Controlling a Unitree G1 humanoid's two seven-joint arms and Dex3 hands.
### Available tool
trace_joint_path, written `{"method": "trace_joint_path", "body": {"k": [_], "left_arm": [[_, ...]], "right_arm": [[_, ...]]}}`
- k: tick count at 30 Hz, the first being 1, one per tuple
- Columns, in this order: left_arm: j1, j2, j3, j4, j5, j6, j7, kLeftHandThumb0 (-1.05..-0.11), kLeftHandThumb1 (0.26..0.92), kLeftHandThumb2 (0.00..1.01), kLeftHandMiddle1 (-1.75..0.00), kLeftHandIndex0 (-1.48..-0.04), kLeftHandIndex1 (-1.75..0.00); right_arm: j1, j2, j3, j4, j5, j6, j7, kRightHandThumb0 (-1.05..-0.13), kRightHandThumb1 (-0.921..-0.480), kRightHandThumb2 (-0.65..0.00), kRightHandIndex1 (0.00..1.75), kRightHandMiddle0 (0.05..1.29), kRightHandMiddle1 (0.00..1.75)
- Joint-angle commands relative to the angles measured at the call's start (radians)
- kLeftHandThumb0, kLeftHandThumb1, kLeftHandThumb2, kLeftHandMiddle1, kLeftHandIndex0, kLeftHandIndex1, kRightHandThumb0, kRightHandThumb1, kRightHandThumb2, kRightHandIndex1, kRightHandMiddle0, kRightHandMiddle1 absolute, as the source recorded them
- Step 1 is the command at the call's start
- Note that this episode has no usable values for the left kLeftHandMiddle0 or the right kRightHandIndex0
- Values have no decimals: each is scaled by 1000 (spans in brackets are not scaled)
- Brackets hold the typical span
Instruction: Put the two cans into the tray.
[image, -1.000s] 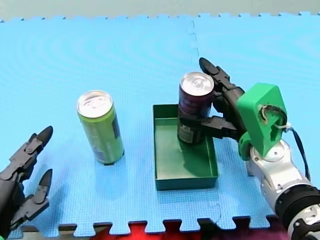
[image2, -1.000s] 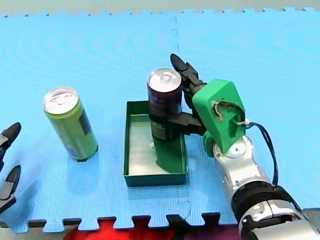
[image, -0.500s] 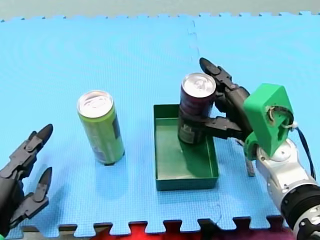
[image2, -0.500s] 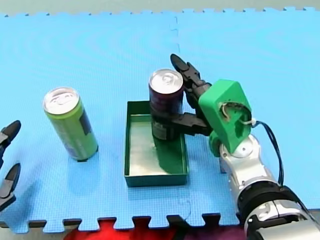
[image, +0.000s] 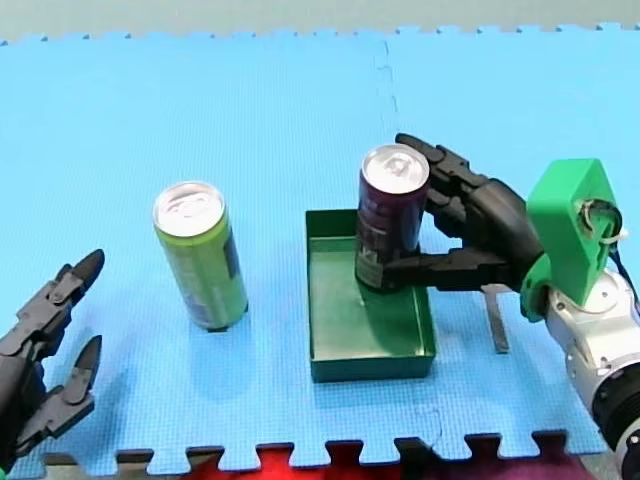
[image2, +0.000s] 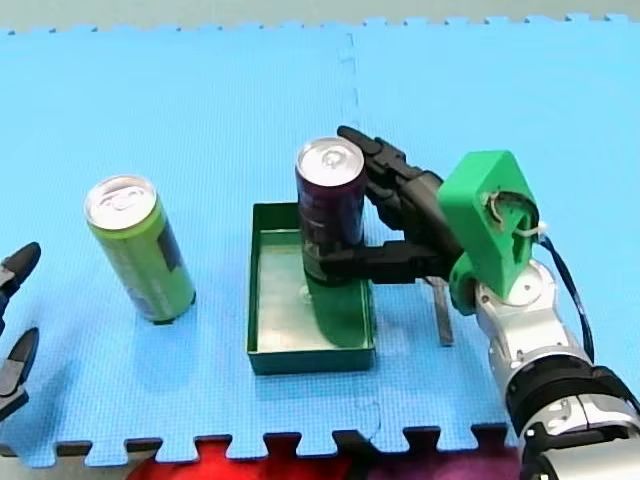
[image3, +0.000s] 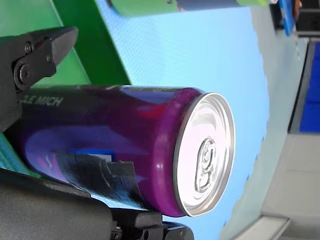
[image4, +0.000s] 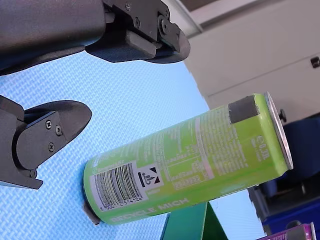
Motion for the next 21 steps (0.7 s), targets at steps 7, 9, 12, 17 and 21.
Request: {"method": "trace_joint_path", "body": {"k": [7, 9, 12, 17, 21], "left_arm": [[5, 8, -2, -7, -3, -5, -8, -1048, 921, 742, -1, -327, 0], [6, 7, -3, -9, -2, -9, -6, -1048, 921, 742, -1, -325, 0], [9, 7, -3, -10, -1, -12, -5, -1048, 921, 740, -1, -323, 0], [13, 10, -5, -15, 2, -12, -4, -1048, 921, 737, -2, -318, 0], [14, 13, -3, -14, -3, -9, -8, -1048, 921, 735, -3, -316, 0]], "right_arm": [[-8, -17, -8, -4, 6, 10, -5, -585, -600, 0, 0, 64, 0], [-8, -22, -10, -4, 6, 12, -5, -575, -597, 0, 0, 64, 0], [-4, -32, -15, -2, 8, 14, -8, -560, -593, 0, 0, 63, 0], [2, -48, -25, -2, 14, 12, -4, -537, -589, 0, 0, 64, 0], [4, -64, -29, -2, 16, 10, -3, -524, -586, 0, 1, 65, 1]]}}
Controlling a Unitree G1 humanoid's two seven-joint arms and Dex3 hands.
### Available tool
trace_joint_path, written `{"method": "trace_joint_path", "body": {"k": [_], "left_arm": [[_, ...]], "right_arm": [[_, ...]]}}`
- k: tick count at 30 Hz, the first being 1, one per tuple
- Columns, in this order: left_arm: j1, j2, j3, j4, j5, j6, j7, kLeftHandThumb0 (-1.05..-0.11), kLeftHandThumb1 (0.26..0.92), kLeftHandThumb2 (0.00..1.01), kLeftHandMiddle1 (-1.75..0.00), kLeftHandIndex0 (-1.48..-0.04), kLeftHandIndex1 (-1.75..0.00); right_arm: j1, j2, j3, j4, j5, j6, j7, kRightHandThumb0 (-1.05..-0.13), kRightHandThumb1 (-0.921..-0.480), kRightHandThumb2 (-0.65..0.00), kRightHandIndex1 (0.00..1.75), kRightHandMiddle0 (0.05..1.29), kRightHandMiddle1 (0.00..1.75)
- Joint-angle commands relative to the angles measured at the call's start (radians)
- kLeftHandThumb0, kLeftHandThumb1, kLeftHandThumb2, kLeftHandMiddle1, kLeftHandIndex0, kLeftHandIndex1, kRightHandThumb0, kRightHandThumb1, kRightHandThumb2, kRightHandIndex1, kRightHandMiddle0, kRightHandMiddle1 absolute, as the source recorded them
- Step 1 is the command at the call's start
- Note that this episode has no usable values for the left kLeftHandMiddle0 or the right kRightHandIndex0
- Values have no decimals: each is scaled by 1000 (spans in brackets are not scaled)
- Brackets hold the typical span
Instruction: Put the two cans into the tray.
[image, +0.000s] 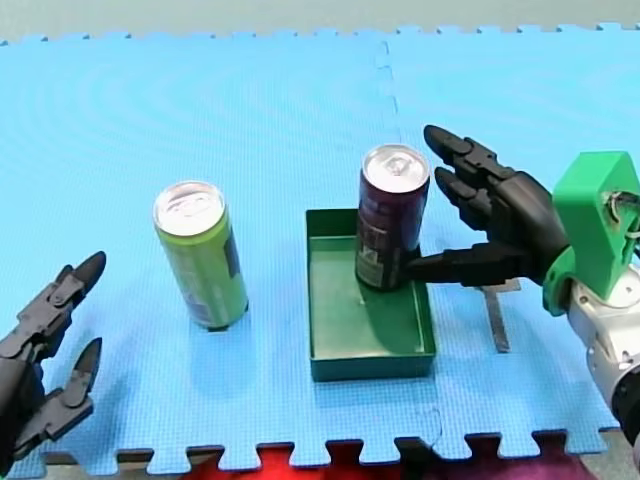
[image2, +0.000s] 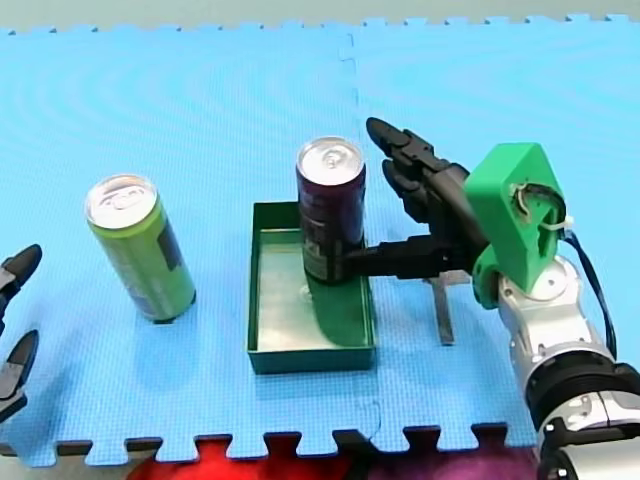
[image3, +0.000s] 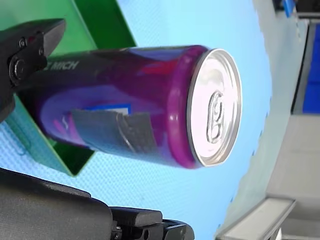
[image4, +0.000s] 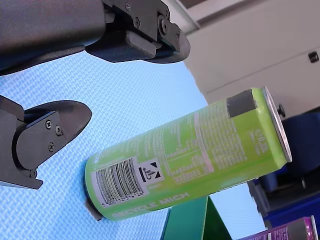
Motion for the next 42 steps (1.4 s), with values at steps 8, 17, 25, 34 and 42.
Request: {"method": "trace_joint_path", "body": {"k": [8, 17, 25, 34, 42], "left_arm": [[7, 11, 11, 5, -23, -4, -21, -1048, 921, 726, -2, -316, 0], [0, 12, 27, 25, -43, -8, -45, -1048, 921, 705, -5, -326, -5], [-1, 4, 39, 22, -76, 10, -79, -1048, 921, 685, -4, -336, -8], [-10, 8, 46, 32, -80, 15, -94, -1048, 921, 660, -3, -339, -6], [-57, 2, 41, 50, -56, 45, -66, -1048, 921, 647, 0, -337, -3]], "right_arm": [[29, -54, -25, -6, 23, -20, 34, -515, -583, 0, 7, 67, 1], [59, -86, -45, -10, 42, -33, 57, -511, -581, 0, 9, 72, 2], [107, -124, -61, -37, 59, -60, 77, -481, -579, 0, 11, 87, 6], [152, -149, -91, -55, 100, -59, 109, -445, -581, -1, 11, 115, 11], [171, -148, -109, -59, 131, -41, 134, -421, -583, -1, 8, 137, 11]]}}
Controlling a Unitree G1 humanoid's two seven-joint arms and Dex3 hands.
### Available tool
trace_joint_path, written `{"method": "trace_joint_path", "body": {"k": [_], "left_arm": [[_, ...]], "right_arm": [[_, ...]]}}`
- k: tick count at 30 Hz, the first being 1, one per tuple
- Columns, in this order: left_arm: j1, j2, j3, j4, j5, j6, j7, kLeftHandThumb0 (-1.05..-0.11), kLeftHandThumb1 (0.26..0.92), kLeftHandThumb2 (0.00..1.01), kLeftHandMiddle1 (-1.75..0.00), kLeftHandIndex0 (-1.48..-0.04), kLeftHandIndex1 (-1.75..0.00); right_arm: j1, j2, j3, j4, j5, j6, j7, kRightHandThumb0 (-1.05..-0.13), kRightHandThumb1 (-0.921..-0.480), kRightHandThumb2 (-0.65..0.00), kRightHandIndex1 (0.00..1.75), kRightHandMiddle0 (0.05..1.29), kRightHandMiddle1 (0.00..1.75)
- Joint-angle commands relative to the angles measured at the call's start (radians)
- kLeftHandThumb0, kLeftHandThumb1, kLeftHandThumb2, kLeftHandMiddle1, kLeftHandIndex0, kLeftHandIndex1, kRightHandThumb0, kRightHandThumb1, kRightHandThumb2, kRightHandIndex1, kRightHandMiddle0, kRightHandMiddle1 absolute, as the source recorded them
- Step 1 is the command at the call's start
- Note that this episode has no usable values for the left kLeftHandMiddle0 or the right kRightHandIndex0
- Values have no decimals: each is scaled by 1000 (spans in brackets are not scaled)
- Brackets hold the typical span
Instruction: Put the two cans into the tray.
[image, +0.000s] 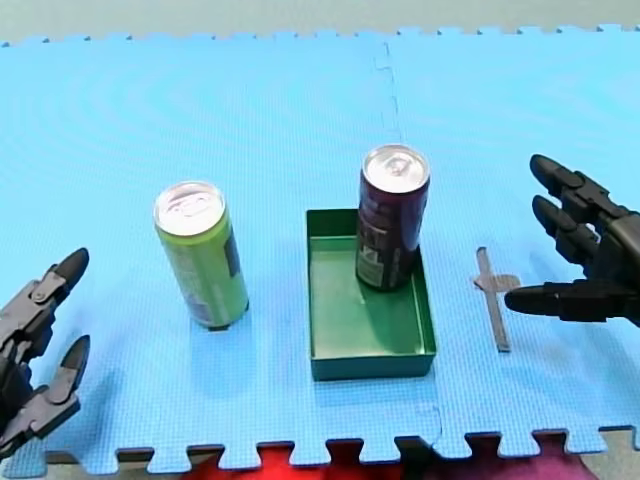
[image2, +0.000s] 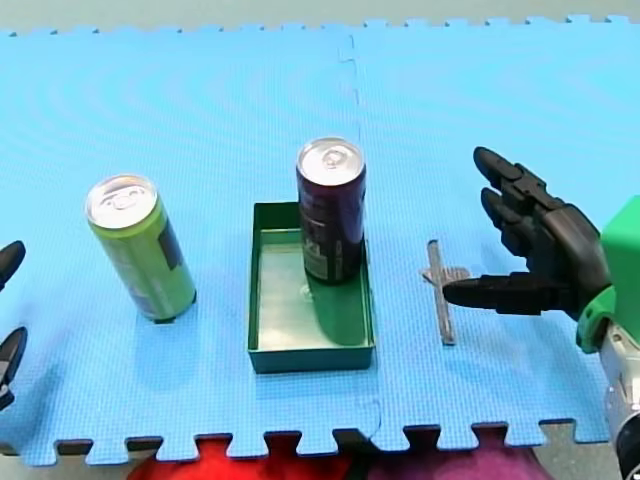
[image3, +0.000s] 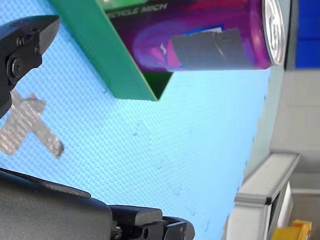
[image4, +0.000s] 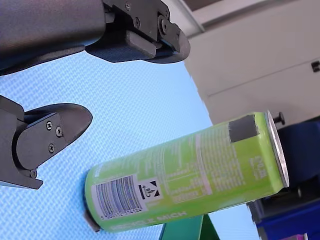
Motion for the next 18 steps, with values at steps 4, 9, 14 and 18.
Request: {"method": "trace_joint_path", "body": {"k": [4, 9, 14, 18], "left_arm": [[-7, -11, -10, -15, 47, -17, 64, -1048, 896, 241, 0, -298, -3], [3, -42, -28, -123, 69, 21, 129, -1048, 730, 14, 0, -272, 0], [0, -57, -36, -153, 106, 67, 207, -1048, 714, 1, 0, -255, 0], [2, -68, -46, -180, 124, 111, 252, -1048, 700, 0, 0, -236, 0]], "right_arm": [[12, 3, -2, 1, 0, 2, -18, -411, -584, -1, 7, 145, 10], [18, 5, -2, 9, -4, 3, -38, -404, -587, -2, 7, 151, 7], [22, 0, 2, 19, -15, 3, -56, -405, -594, -3, 9, 155, 5], [27, 2, 5, 33, -26, 5, -72, -405, -601, -4, 13, 158, 4]]}}
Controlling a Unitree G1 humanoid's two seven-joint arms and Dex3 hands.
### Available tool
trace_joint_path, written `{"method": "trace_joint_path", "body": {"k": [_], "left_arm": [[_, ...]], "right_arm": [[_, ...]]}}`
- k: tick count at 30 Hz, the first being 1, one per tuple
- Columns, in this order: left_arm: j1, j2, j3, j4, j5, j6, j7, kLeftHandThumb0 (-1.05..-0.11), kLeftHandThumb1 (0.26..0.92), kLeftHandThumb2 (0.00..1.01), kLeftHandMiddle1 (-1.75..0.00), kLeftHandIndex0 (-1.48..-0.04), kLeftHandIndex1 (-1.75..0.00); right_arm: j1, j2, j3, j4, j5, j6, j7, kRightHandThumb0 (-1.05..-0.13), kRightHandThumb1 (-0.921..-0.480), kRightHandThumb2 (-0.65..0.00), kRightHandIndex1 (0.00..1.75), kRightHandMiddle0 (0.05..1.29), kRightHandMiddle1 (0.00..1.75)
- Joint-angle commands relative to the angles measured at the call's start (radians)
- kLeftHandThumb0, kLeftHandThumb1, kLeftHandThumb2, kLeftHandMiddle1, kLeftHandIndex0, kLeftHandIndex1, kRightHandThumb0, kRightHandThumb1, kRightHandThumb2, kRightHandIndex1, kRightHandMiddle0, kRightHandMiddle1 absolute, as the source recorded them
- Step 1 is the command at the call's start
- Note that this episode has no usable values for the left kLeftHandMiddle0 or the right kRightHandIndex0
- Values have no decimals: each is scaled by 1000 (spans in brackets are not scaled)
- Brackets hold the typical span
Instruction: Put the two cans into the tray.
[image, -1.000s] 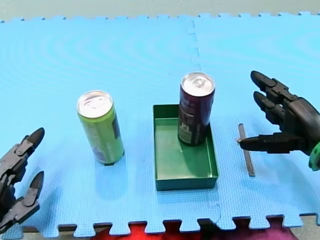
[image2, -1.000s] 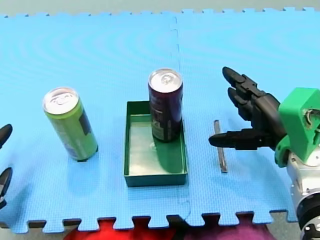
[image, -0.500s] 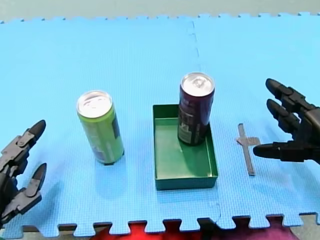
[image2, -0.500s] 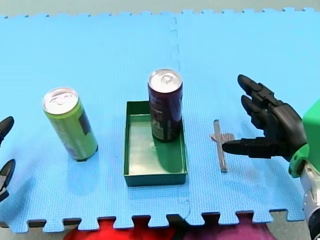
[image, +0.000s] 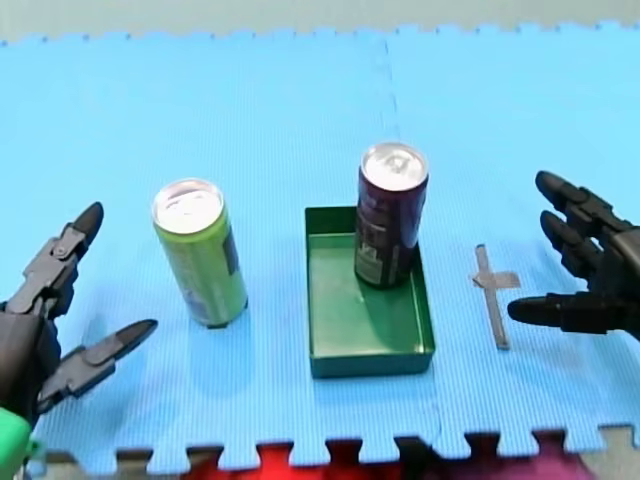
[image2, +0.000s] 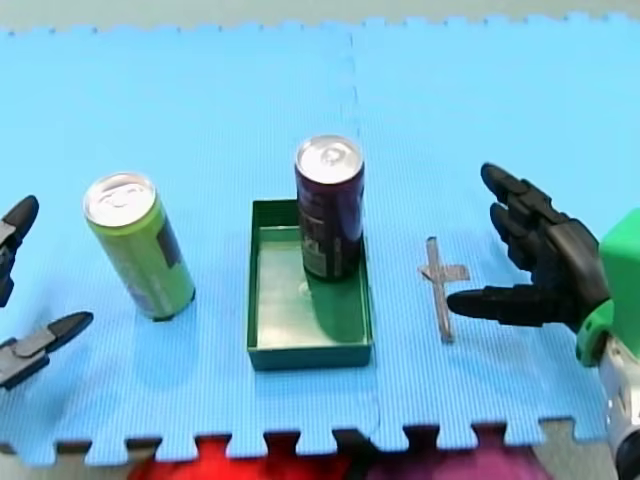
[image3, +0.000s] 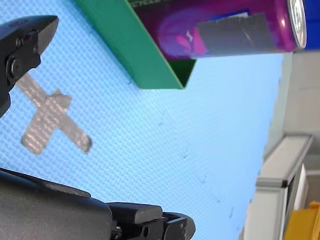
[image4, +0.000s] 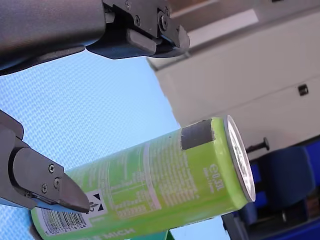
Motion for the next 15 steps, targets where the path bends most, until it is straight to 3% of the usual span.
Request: {"method": "trace_joint_path", "body": {"k": [1, 15], "left_arm": [[4, -4, -5, -27, 0, 31, 14, -1046, 683, -1, 0, -230, 0], [48, -13, -26, -168, -6, 226, 30, -980, 620, 0, -2, -182, 0]], "right_arm": [[5, -3, 0, 9, -4, 3, -8, -404, -603, -5, 14, 159, 4], [11, 0, -13, 34, 2, 5, -11, -420, -626, -5, 28, 160, 1]]}}
